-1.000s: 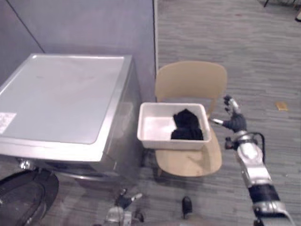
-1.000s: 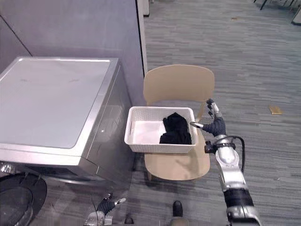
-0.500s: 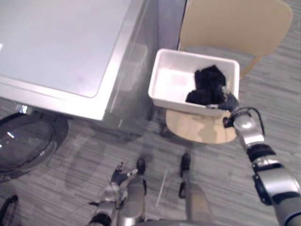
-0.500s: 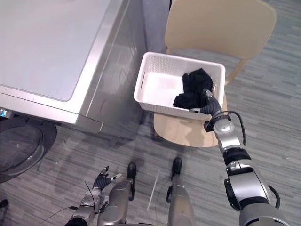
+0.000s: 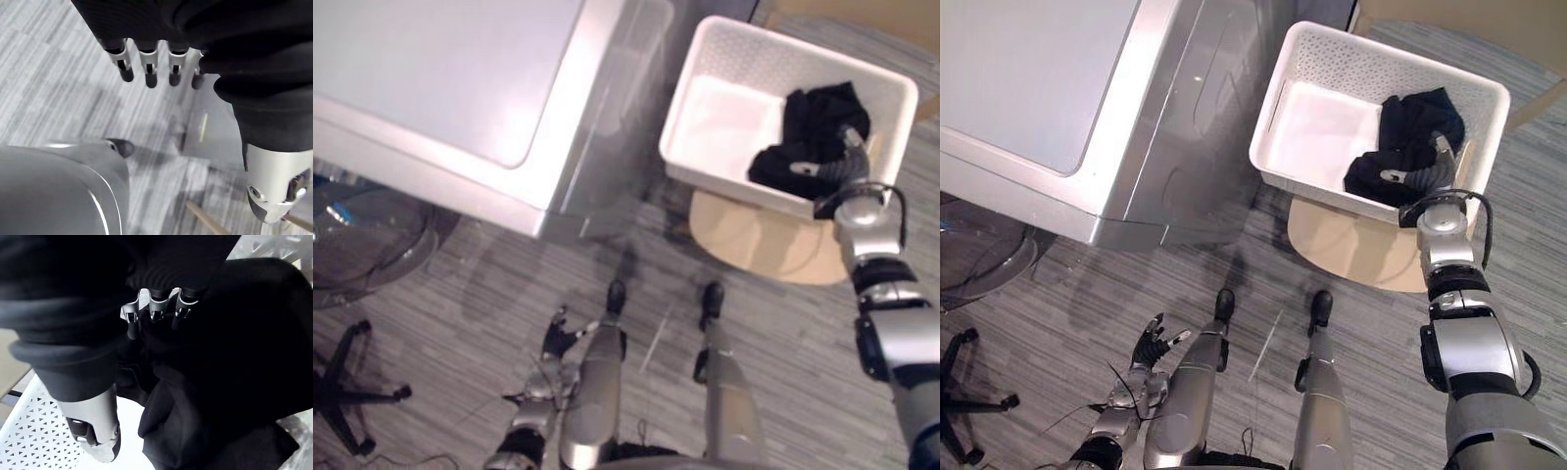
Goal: Pick up the laundry basket with both hands and put the clothes into the washing machine.
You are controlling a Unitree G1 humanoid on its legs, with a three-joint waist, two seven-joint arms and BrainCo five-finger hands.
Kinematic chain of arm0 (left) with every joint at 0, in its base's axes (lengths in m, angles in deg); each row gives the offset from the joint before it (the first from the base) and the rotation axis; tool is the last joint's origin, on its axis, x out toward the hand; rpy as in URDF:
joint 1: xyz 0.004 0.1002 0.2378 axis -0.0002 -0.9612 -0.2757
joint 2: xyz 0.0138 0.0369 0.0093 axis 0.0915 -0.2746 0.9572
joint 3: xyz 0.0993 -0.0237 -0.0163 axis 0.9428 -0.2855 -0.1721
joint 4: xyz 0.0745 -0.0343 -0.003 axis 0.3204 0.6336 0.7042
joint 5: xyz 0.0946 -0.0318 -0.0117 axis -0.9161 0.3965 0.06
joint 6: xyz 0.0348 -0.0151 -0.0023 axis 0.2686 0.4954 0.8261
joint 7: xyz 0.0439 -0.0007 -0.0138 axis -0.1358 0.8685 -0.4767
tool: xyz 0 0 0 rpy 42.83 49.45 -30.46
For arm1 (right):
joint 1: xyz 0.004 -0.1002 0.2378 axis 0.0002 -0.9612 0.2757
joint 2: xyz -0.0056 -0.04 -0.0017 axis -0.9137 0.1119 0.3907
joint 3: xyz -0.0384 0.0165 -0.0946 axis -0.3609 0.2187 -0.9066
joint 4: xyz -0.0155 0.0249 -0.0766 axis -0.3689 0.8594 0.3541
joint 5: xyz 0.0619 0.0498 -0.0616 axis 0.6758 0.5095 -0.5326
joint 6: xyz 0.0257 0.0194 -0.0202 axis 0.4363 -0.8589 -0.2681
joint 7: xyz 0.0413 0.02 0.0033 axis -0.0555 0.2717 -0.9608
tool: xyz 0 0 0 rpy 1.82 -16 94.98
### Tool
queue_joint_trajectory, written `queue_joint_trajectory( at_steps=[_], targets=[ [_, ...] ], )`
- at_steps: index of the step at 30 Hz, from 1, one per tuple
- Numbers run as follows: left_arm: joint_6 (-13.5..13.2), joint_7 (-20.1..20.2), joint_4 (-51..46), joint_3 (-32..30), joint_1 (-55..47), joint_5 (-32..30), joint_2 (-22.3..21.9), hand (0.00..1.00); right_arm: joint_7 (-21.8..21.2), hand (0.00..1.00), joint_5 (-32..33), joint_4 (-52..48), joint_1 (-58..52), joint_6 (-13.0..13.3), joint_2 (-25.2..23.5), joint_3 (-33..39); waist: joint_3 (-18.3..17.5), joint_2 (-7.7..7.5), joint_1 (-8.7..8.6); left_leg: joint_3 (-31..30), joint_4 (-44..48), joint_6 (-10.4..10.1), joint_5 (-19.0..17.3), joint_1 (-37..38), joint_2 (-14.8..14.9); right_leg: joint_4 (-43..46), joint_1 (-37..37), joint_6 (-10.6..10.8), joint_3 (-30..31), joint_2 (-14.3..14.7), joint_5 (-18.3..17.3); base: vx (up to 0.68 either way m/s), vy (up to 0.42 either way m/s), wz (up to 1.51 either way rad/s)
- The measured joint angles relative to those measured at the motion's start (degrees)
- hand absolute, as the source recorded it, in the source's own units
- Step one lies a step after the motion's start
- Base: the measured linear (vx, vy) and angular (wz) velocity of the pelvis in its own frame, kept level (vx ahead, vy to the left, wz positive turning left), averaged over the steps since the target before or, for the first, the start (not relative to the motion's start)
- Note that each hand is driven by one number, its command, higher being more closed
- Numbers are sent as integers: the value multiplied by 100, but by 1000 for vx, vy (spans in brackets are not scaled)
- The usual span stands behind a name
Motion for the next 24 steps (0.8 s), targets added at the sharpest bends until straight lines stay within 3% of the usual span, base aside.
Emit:
queue_joint_trajectory(
  at_steps=[8, 13, 16, 18, 24],
  targets=[
    [-10, -48, -273, 14, 10, 58, 35, 0, 38, 0, 12, 247, 361, 40, 294, -9, 23, 5, -5, -62, 12, -19, 129, -620, -16, -221, -516, 105, 180, 6, 314, -34, 4, -1],
    [4, -143, -472, 179, 249, 124, -72, 0, -56, 0, 59, 329, 451, 250, 789, 12, 66, 8, 0, -174, -29, 49, 247, -1022, -37, -292, -826, 89, 185, -3, 527, -40, 28, 11],
    [2, -148, -945, 124, 263, 219, -141, 0, -179, 0, 96, 60, 469, 270, 1016, 151, 59, -144, 20, -192, -187, -16, 429, -1345, -20, -192, -1206, 171, 186, -9, 416, -58, 4, 16],
    [-5, -153, -1335, -10, 267, 264, -249, 0, -258, 0, 152, -355, 511, 296, 1180, 232, 61, -247, 35, -214, -115, -132, 513, -1697, 30, -2, -1549, 69, 224, 35, 50, -85, -35, 11],
    [-17, -149, -1553, -235, 271, 270, -415, 0, -246, 0, 288, -691, 543, 326, 1184, 328, -33, -405, 47, -208, 1, -223, 633, -2218, 258, 145, -2024, 30, 114, 213, 21, -79, -20, -3]
  ],
)
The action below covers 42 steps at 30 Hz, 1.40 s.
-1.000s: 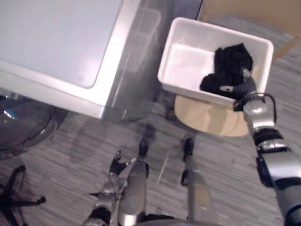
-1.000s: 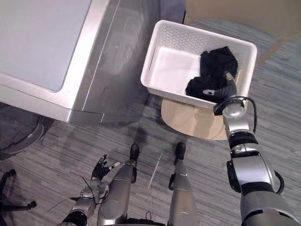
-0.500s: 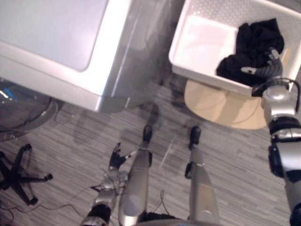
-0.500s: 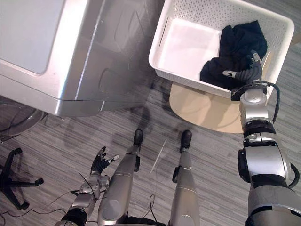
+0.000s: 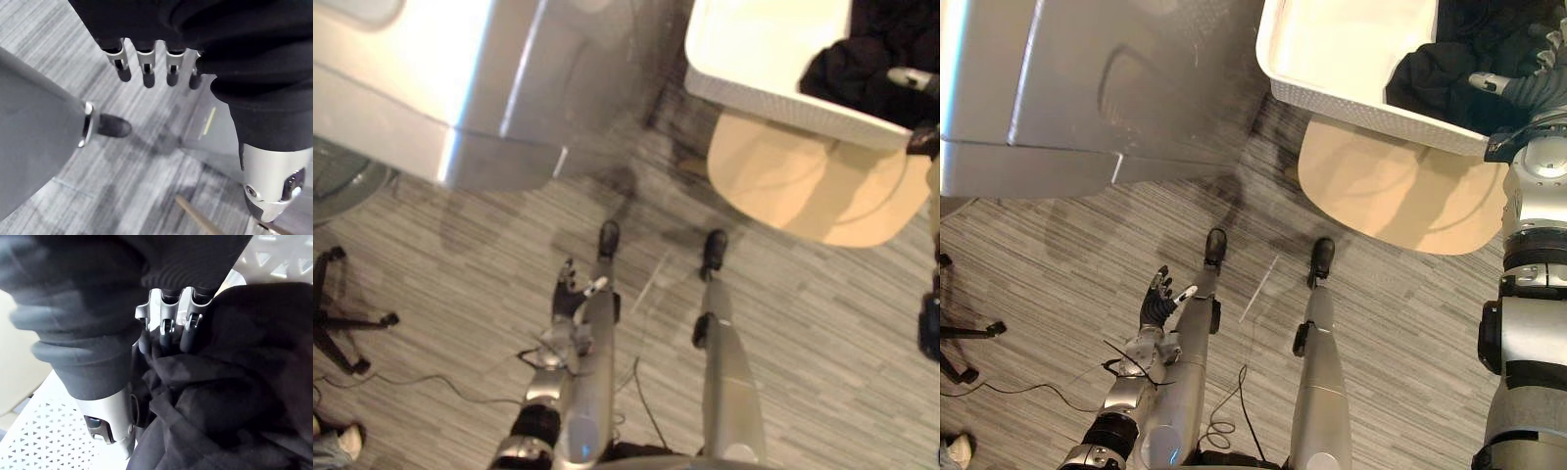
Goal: Pick up the laundry basket with both hands and put the clothes into the washing machine.
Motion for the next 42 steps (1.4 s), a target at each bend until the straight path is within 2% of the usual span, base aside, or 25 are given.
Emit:
queue_joint_trajectory(
  at_steps=[1, 2, 5, 8, 9, 13, 15, 18, 22, 24, 25, 26, 29, 31, 32, 39, 42],
  targets=[
    [2, -5, -38, -116, 2, 12, -32, 0, 3, 0, 6, 0, -9, -2, -4, 0, -51, -87, 4, -2, 24, -1, 18, -118, 16, 15, -109, -14, -10, 12, 12, -59, 7, -2],
    [-1, -7, -60, -153, 6, 74, -38, 0, 20, 100, 17, 2, -26, -4, 11, 7, -80, -135, 3, -5, 29, -2, 47, -191, 23, 48, -182, -15, -28, 12, 14, -53, 9, 3],
    [13, -11, -19, -289, 30, 115, -83, 0, 84, 100, 32, 8, -207, -58, -4, -2, -162, -197, 56, -8, 32, 3, 75, -239, 43, 85, -200, -16, -100, 5, 15, -22, 11, 10],
    [32, -17, 147, -322, 19, 121, -119, 0, 83, 100, 31, 148, -433, -144, -70, -103, -479, -260, 114, -16, -60, 8, 191, -334, 75, 84, -269, -19, -219, 4, 22, 5, -3, 13],
    [35, -17, 160, -322, 17, 125, -141, 0, 86, 100, 29, 186, -477, -204, -127, -206, -575, -300, 132, -18, -110, -56, 255, -319, 83, 84, -265, -39, -247, 4, 31, 14, -13, 9],
    [35, -13, 177, -290, 20, 213, -210, 0, 92, 100, 25, 281, -584, -334, -384, -240, -694, -315, 163, -35, -295, -81, 385, -68, 102, 84, -69, -139, -332, 6, 53, 23, -11, 13],
    [37, 0, 305, -197, 20, 219, -268, 0, 113, 100, 31, 337, -845, -429, -662, -231, -695, -315, 251, -12, -443, -83, 395, 330, 115, 83, 254, -208, -337, 12, 0, 29, -20, 7],
    [38, 7, 575, -53, -10, 217, -229, 0, 93, 100, 80, 276, -1321, -535, -974, -190, -697, -318, 251, 18, -647, -74, 402, 883, 118, 92, 720, -242, -340, 2, -117, 26, -23, 12],
    [106, 29, 1120, 8, -82, 198, -98, 0, 70, 100, 412, 116, -1655, -567, -1019, 258, -703, -331, 225, 187, -953, -60, 425, 1711, 115, 120, 1319, -238, -247, -15, -221, 27, -24, -4],
    [140, 88, 1313, -1, -157, 175, 9, 0, 71, 100, 552, 116, -1658, -562, -993, 637, -715, -350, 179, 288, -1109, -60, 430, 2186, 118, 174, 1631, -232, -154, -12, -298, 36, -24, -13],
    [154, 157, 1371, -2, -313, 162, 111, 0, 67, 100, 612, 123, -1654, -557, -989, 758, -810, -397, 93, 326, -1247, -60, 429, 2426, 114, 177, 1785, -224, -115, -12, -346, 40, -26, -14],
    [156, 232, 1459, -11, -444, 160, 221, 0, 41, 100, 652, 131, -1654, -551, -979, 782, -950, -490, -11, 362, -1346, -59, 430, 2606, 113, 177, 1880, -206, -59, -6, -368, 35, -19, -16],
    [224, 309, 1776, -65, -493, 143, 457, 0, -24, 100, 725, 134, -1651, -526, -941, 779, -1113, -649, -126, 514, -1456, -56, 426, 3082, 94, 157, 2208, -165, 144, -6, -402, 33, -6, -21],
    [268, 392, 1908, -91, -588, 101, 543, 0, -44, 100, 724, 131, -1650, -517, -941, 758, -1224, -690, -175, 597, -1561, -52, 422, 3323, 80, 116, 2371, -147, 201, -12, -416, 17, -5, -19],
    [287, 408, 1959, -109, -700, 95, 550, 0, -52, 100, 719, 123, -1649, -513, -939, 757, -1317, -692, -245, 612, -1628, -55, 421, 3452, 59, 85, 2460, -141, 246, -26, -421, 15, -4, -12],
    [361, 504, 2215, -259, -861, -24, 568, 0, -81, 100, 701, -329, -1650, -461, -915, 674, -1453, -623, -405, 854, -1621, 19, 314, 3820, -89, 49, 2679, -149, 508, -142, -442, 1, 15, -15],
    [420, 507, 2236, -232, -939, -13, 505, 0, -91, 100, 702, -604, -1652, -424, -895, 663, -1611, -518, -545, 877, -1619, 25, 280, 3926, -135, -141, 2855, -126, 515, -196, -378, 31, 16, -5]
  ],
)
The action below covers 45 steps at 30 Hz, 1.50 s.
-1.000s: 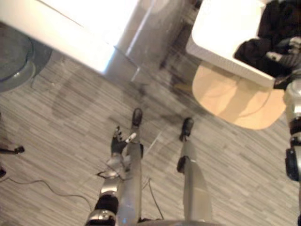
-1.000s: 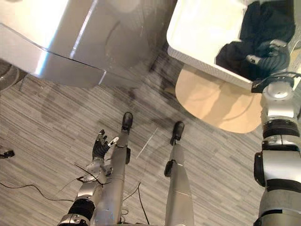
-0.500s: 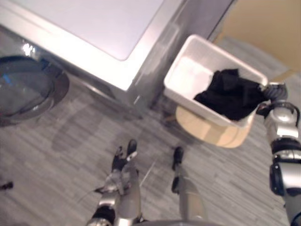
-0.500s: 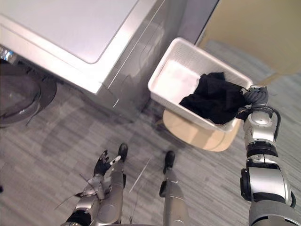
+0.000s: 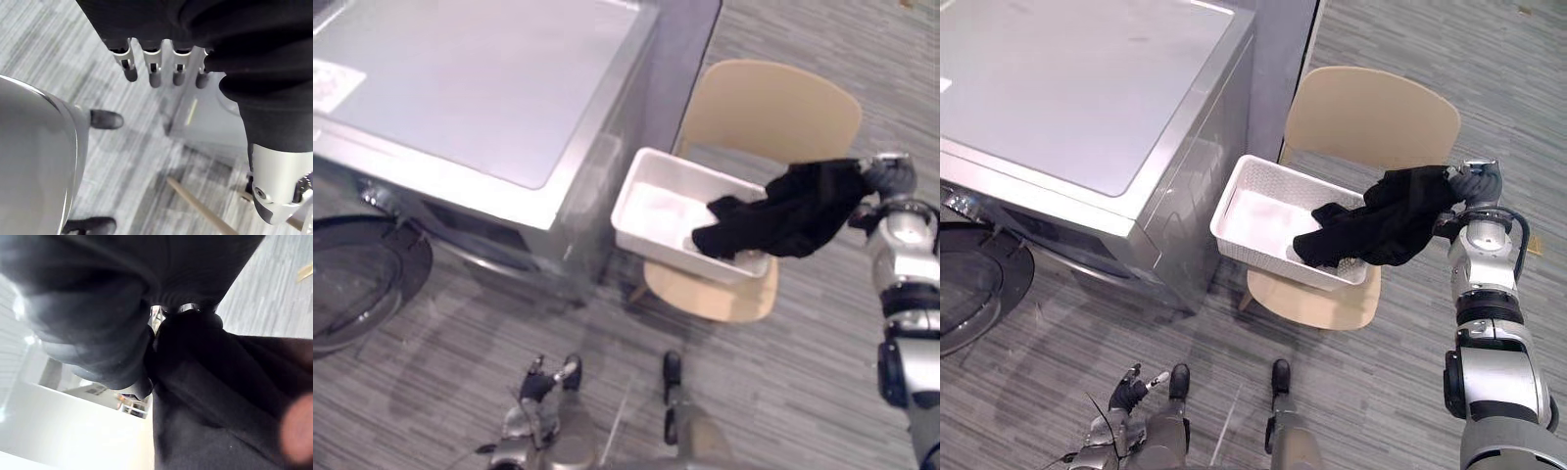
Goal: Pick up the laundry basket with both hands and put the clothes into the washing machine.
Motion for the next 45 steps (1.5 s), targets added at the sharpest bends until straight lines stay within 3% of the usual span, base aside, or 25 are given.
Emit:
queue_joint_trajectory(
  at_steps=[2, 5, 7, 11, 15, 20, 23, 29, 40, 45],
  targets=[
    [15, -23, -209, 198, -23, 14, -28, 0, 55, 100, 8, -350, 1, 14, 32, 1, -119, 45, -31, 54, -28, 33, -4, 57, -22, -58, 28, 31, 76, -7, 33, 42, 10, -15],
    [26, -22, -1274, 1004, -196, 81, -55, 0, 109, 100, 22, -690, 15, 136, 126, 0, -274, 133, -27, 123, -119, 69, -19, 275, -49, -206, 231, 93, 123, -29, 104, 43, 7, -11],
    [-117, 20, -2261, 1707, -73, 123, -67, 0, 208, 100, 80, -858, 181, 216, 194, -3, -421, 208, -79, 150, -172, 85, -29, 404, -74, -269, 346, 108, 127, -53, 106, 35, 16, -4],
    [-259, 155, -3515, 2455, 496, 254, -70, 0, 322, 100, 213, -870, 843, 334, 412, -469, -520, 269, -159, 249, -205, 106, -45, 573, -90, -289, 431, 122, 253, -54, 116, 11, 7, -15],
    [-417, 391, -4816, 2886, 960, 854, -67, 0, 328, 100, 304, -1494, 1359, 357, 491, -871, -659, 421, -159, 397, -204, 115, -104, 689, -106, -289, 433, 141, 428, -40, 131, 2, 3, -25],
    [-594, 473, -5222, 3142, 1812, 1726, -80, 0, 327, 100, 150, -2180, 1952, 375, 334, -1510, -753, 487, -163, 585, -200, 118, -171, 885, -100, -287, 491, 123, 623, 4, 146, -2, 1, -22],
    [-693, 463, -5288, 3161, 2453, 1955, -80, 0, 327, 100, 7, -2486, 2234, 482, 128, -1726, -799, 465, -168, 664, -199, 122, -179, 926, -113, -306, 491, 71, 697, 4, 154, -10, 2, -15],
    [-899, 63, -5206, 3128, 3385, 1976, -80, 0, 323, 100, -61, -2663, 2634, 579, -506, -1943, -819, 441, -171, 693, -205, 108, -187, 1041, -122, -389, 593, 14, 718, 3, 197, 0, 0, -6],
    [-885, -328, -3842, 3015, 4247, 1790, -34, 0, 313, 100, -43, -2831, 2779, 598, -1020, -2030, -877, 366, -305, 675, -214, 83, -216, 1116, -133, -520, 686, -32, 691, -11, 230, 0, 0, 0],
    [-712, -378, -3028, 3082, 4707, 1419, -103, 0, 314, 100, 35, -2830, 2803, 601, -1059, -2030, -877, 366, -341, 645, -215, 84, -216, 1120, -134, -516, 692, 14, 692, -9, 265, 11, -7, -2]
  ],
)
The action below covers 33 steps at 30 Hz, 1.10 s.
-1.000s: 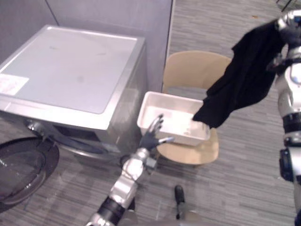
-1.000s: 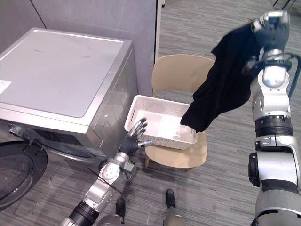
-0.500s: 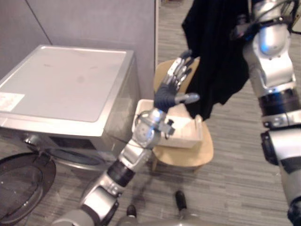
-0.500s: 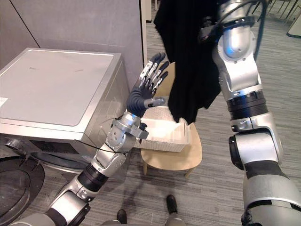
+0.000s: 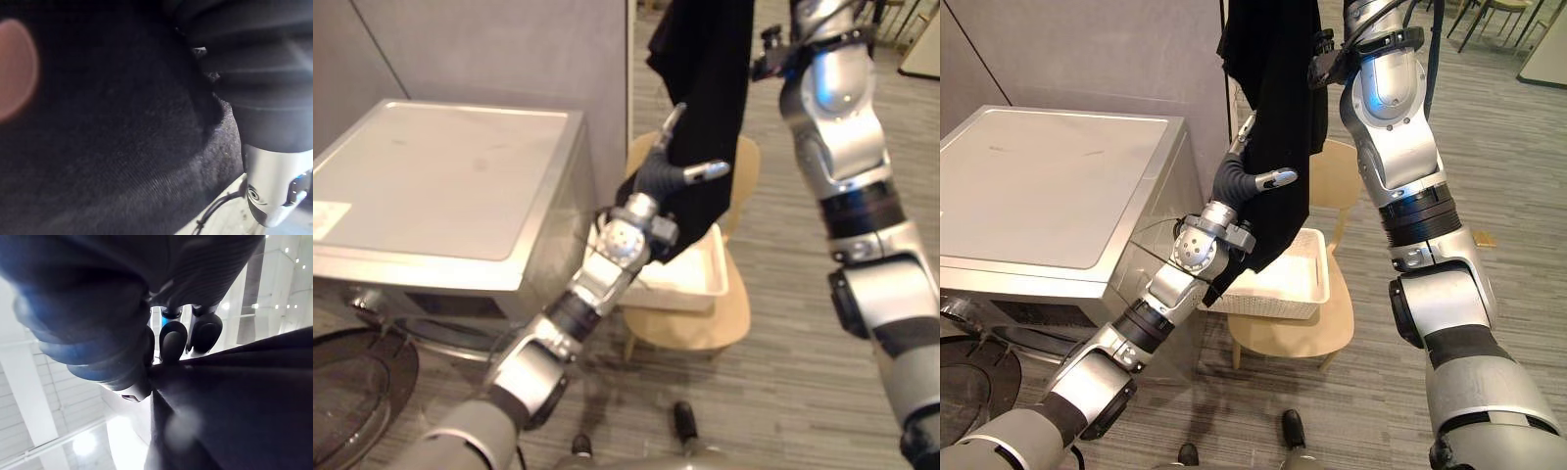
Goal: Pick up the laundry basket with both hands and put the clothes into the washing machine.
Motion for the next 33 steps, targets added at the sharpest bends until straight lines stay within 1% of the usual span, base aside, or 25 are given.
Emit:
queue_joint_trajectory(
  at_steps=[1, 3, 5, 8, 11, 13, 14, 19, 20, 22, 23, 25, 27, 29, 30, 33],
  targets=[
    [37, 1, 89, 29, 18, -30, -12, 0, 0, 100, 36, 1, 21, 0, -5, 0, 0, 0, -9, -4, 0, 0, 0, 0, 0, 0, -1, 0, 0, 0, 0, 0, 0, 0],
    [143, 8, 435, 91, 44, -180, -48, 0, 4, 100, 107, 2, 162, 7, -88, 0, 0, 0, -91, -18, -1, 0, 0, 0, 0, 0, -1, -1, 0, 1, 0, 0, 0, 0],
    [223, 12, 711, 158, 59, -185, -109, 0, 8, 100, 113, 2, 271, 63, -130, 4, 0, 0, -127, -19, 0, 5, -4, 0, -1, 0, -2, -5, 3, 1, -3, 0, 0, 0],
    [363, 59, 1136, 344, 68, -241, -238, 0, 13, 100, 116, 1, 349, 200, -169, 5, 1, 1, -123, -24, 1, 3, -6, 1, -2, -1, -1, -21, 3, 0, -10, 0, 0, 0],
    [471, 129, 1566, 536, 198, -332, -359, 0, 15, 100, 120, 3, 360, 201, -185, 4, 1, 1, -127, -26, 1, 2, -6, 1, -2, -1, -2, -34, 3, 0, -11, 0, 0, 0],
    [516, 139, 1788, 629, 346, -357, -452, 0, 17, 100, 155, 48, 373, 206, -248, 12, 2, 3, -143, -19, 19, -7, -14, 0, 0, 3, -1, -28, 18, 1, 12, -1, -2, -3],
    [532, 136, 1848, 701, 396, -358, -475, 0, 19, 100, 163, 156, 428, 207, -344, 12, 1, 4, -152, -5, 58, -14, -47, -2, 1, 3, 1, 15, 41, 2, 41, 0, 0, -9],
    [586, 238, 2066, 984, 565, -420, -732, 0, 22, 100, 213, 435, 485, 205, -654, 12, 2, 10, -187, 11, 293, 0, -264, -44, -1, 30, 22, 16, 94, 0, 41, -2, 10, -7],
    [586, 268, 2066, 1058, 572, -422, -768, 0, 22, 100, 232, 447, 486, 205, -713, 12, 2, 10, -245, 17, 319, 11, -294, -51, -3, 31, 22, 15, 104, -2, 41, 0, 9, -4],
    [591, 277, 2091, 1227, 649, -422, -787, 0, 23, 100, 299, 447, 485, 205, -786, 13, 3, 13, -283, 15, 353, 3, -313, -80, -4, 33, 6, 12, 105, -4, 39, 0, 0, 0],
    [598, 277, 2109, 1341, 790, -421, -790, 0, 23, 100, 317, 447, 486, 205, -821, 16, 7, 22, -305, 14, 434, 1, -341, -135, -1, 32, -13, 16, 111, -6, 41, 0, 0, 0],
    [621, 271, 2110, 1380, 994, -414, -866, 0, 22, 100, 319, 447, 485, 205, -857, 16, -8, 84, -342, 17, 462, 24, -353, -143, -1, 33, -13, 17, 120, -6, 42, 0, 0, 0],
    [623, 256, 2111, 1374, 1214, -410, -1011, 0, 23, 100, 321, 447, 486, 207, -858, 18, -60, 197, -342, 33, 501, 38, -401, -149, -1, 33, -11, 18, 122, -6, 42, 27, 2, -5],
    [623, 232, 2111, 1365, 1355, -410, -1043, 0, 23, 100, 321, 447, 485, 207, -860, 18, -82, 257, -377, 48, 517, 39, -426, -150, -3, 31, -11, 18, 134, -6, 42, 21, -1, -6],
    [623, 229, 2112, 1346, 1444, -412, -1038, 0, 22, 100, 321, 446, 485, 207, -860, 32, -81, 277, -418, 54, 527, 41, -438, -150, -3, 31, -12, 18, 142, -5, 42, 11, -3, -5],
    [623, 185, 2115, 1290, 1586, -410, -996, 0, 23, 100, 325, 445, 485, 207, -852, 72, -71, 301, -438, 78, 569, 28, -477, -149, -2, 32, -17, 18, 185, 2, 42, -5, -6, -8]
  ],
)
